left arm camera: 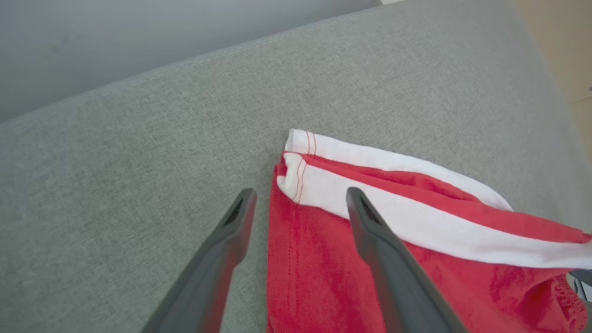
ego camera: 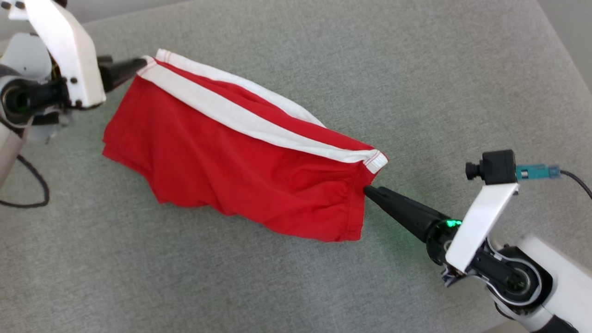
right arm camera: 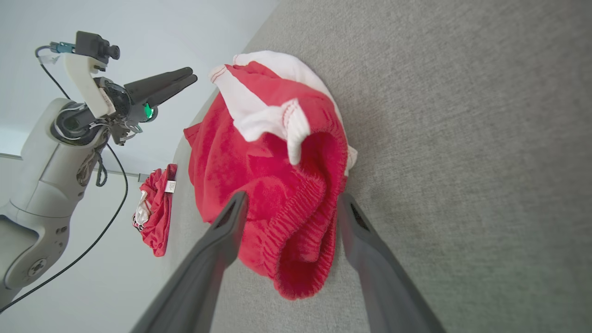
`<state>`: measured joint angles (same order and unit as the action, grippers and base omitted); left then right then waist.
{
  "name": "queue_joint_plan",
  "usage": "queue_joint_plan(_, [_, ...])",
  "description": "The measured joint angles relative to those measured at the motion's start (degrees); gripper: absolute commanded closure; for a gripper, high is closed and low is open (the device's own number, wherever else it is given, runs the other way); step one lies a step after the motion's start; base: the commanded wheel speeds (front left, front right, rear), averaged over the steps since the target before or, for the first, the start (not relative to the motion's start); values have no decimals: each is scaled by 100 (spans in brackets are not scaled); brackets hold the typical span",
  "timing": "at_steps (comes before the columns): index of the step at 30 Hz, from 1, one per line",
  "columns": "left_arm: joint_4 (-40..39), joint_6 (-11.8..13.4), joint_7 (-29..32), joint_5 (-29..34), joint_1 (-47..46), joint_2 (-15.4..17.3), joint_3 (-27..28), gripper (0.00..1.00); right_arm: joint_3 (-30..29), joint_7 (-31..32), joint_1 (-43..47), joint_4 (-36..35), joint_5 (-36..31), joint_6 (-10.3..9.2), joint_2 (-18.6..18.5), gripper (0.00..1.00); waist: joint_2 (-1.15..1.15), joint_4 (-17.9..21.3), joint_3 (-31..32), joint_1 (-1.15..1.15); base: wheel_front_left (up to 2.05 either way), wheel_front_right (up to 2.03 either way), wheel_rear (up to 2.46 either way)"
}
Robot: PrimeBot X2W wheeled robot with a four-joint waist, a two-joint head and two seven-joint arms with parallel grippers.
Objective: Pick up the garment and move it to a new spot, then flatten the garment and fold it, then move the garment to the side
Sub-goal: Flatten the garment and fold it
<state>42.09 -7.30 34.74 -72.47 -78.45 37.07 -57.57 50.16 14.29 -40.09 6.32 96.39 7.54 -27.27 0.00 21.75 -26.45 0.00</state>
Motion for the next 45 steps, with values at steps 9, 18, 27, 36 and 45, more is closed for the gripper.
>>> queue_joint_plan(9, [-669,-23,795,203,43,552,-687,0,-220,-55,454,-222,1,0,-171,0,0,109,104,0,0,0,0])
queue_joint_plan(18, [-644,-22,1316,178,40,747,-958,0,-436,-179,847,-400,-3,0,-164,0,0,457,-29,0,0,0,0])
queue_joint_plan(27, [-770,9,2080,-365,80,727,-981,100,-638,-210,1232,-424,-29,0,-153,0,0,549,21,0,0,0,0])
queue_joint_plan(36, [-689,53,1916,-407,375,603,-1026,100,-747,-120,1321,-298,-162,0,-129,0,0,342,352,0,0,0,0])
queue_joint_plan(45, [-1002,29,2027,-709,817,503,-1084,100,-879,-160,1475,-167,-266,0,-96,0,0,-180,966,0,0,0,0])
